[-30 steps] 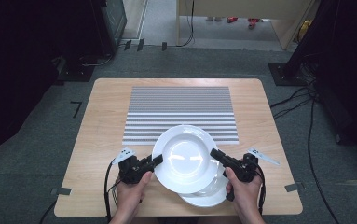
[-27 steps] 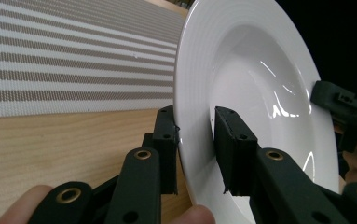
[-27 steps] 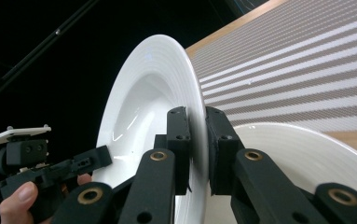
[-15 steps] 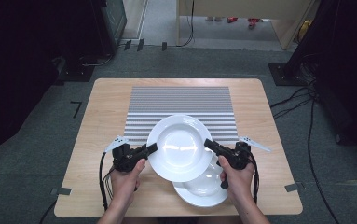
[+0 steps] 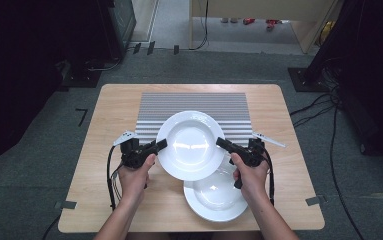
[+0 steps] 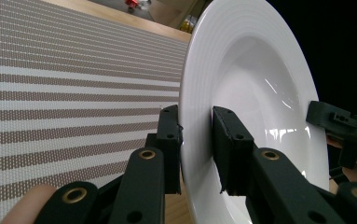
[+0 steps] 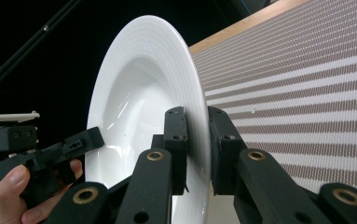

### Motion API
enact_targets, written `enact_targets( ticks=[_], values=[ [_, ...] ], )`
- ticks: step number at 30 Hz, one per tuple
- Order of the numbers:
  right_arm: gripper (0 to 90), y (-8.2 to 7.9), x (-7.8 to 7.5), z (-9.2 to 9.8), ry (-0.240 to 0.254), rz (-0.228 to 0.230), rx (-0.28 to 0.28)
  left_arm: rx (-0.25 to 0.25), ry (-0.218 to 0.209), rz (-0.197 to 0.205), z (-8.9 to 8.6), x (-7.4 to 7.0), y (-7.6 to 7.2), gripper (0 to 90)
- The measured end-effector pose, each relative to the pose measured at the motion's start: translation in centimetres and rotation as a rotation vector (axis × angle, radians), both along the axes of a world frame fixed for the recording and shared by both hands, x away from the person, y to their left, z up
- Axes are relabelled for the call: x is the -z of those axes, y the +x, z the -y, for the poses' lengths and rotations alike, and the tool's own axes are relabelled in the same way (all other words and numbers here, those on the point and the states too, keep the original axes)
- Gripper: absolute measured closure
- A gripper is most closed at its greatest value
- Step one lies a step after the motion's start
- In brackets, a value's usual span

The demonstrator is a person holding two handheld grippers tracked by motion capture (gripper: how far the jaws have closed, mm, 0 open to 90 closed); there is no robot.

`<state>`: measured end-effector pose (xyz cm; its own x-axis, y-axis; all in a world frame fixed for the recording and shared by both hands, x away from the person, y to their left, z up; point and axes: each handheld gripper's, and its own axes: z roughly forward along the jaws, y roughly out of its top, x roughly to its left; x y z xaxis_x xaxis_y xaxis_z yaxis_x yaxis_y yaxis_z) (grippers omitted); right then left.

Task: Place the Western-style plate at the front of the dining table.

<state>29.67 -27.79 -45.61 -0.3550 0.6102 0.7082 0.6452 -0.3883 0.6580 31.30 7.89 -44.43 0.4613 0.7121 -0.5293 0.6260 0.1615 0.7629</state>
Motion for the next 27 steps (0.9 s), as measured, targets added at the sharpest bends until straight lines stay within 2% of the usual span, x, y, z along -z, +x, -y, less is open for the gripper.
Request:
enact_targets(
  ticks=[4,11,19,27],
  values=[
    [80.7,1.1,-0.1,0.0,-0.002,-0.011,0.002,0.001,0.012,-0.007,0.0,-0.2,1.0,74.3],
    [82.0,3.0,-0.3,0.2,0.005,-0.015,-0.012,0.002,0.007,-0.035,0.0,0.1,2.9,73.9],
    [81.8,5.4,0.3,0.3,0.015,-0.053,-0.017,-0.011,0.02,-0.064,0.2,0.3,5.3,73.9],
    [81.3,7.2,0.8,0.3,0.022,-0.081,-0.013,-0.024,0.032,-0.079,0.4,0.2,6.8,74.0]
  ],
)
